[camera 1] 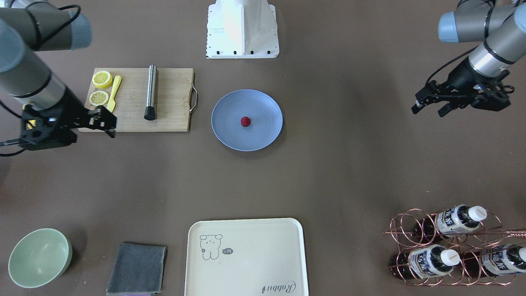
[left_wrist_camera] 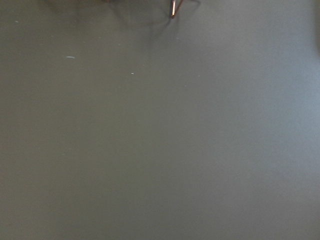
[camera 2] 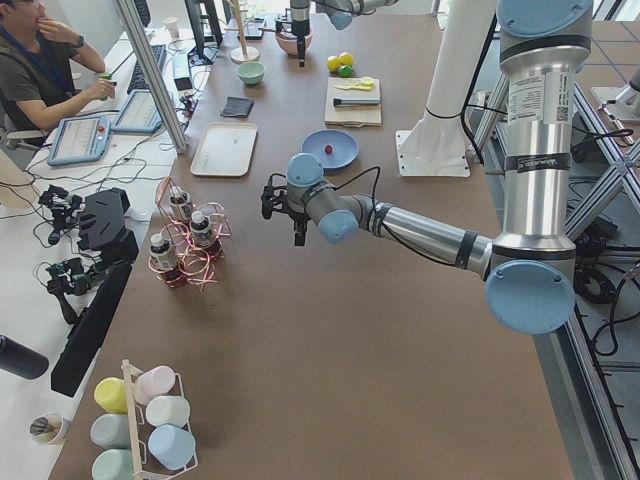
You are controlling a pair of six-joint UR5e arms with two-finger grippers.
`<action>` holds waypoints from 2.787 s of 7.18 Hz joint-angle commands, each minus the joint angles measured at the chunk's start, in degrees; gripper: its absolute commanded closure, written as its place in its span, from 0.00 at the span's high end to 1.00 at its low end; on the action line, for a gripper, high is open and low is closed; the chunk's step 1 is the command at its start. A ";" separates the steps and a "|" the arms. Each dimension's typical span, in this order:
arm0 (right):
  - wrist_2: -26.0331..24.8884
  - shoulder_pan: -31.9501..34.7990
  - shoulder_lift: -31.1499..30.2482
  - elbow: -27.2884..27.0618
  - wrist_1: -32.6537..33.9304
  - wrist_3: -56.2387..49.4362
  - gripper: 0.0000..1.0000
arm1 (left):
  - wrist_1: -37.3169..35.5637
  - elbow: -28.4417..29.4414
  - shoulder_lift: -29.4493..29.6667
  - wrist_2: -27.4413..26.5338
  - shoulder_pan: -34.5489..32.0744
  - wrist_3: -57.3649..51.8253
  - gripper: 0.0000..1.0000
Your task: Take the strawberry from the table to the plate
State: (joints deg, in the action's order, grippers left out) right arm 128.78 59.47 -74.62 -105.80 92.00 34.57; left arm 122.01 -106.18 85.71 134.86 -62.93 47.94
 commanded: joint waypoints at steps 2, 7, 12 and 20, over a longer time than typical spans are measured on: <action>6.39 21.24 -9.75 11.97 0.20 -39.03 1.00 | -0.01 8.15 -5.99 8.47 -13.85 -24.95 0.97; 5.70 30.69 -11.25 21.33 0.82 -57.48 1.00 | -20.26 9.94 -4.33 1.67 -19.39 -46.82 0.97; 5.17 31.76 -12.04 22.40 0.38 -58.56 1.00 | -30.88 7.76 0.25 -2.67 -24.35 -54.00 0.98; 5.17 31.76 -11.86 22.13 0.37 -58.47 1.00 | -29.28 6.51 -0.46 -5.75 -24.43 -53.92 0.98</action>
State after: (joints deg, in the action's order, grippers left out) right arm 133.95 91.23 -86.46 -83.67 92.34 -23.91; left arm 92.72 -99.71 85.31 129.18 -87.36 -5.95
